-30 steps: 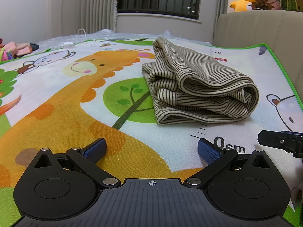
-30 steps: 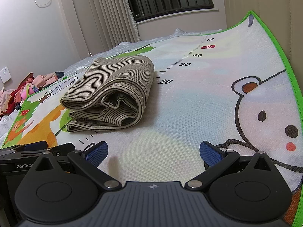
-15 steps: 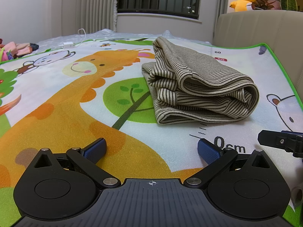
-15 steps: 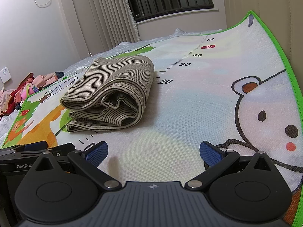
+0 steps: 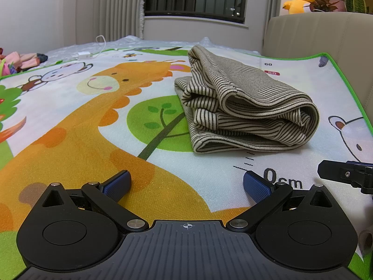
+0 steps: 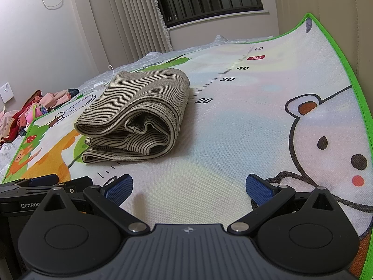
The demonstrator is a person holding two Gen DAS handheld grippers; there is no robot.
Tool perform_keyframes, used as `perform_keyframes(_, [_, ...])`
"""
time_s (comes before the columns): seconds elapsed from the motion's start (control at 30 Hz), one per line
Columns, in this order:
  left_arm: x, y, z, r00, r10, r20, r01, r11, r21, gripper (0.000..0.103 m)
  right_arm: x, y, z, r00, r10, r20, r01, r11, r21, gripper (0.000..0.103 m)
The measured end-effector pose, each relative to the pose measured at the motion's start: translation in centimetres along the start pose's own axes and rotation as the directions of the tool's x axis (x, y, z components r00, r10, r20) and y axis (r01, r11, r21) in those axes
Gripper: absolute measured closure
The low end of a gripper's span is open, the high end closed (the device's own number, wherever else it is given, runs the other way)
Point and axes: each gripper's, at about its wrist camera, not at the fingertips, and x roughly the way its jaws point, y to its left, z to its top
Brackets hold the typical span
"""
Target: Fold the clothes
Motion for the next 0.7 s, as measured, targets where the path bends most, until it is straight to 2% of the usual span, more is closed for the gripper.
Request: perform_keyframes(0.7, [-0.04,0.21,-0.01,1.000,-0.010,0.006,0.010,1.000,-0.012,0.000,0.06,0.11,0.08,1.000,-0.002,-0.001,0.002,1.000,-0.001,0.000])
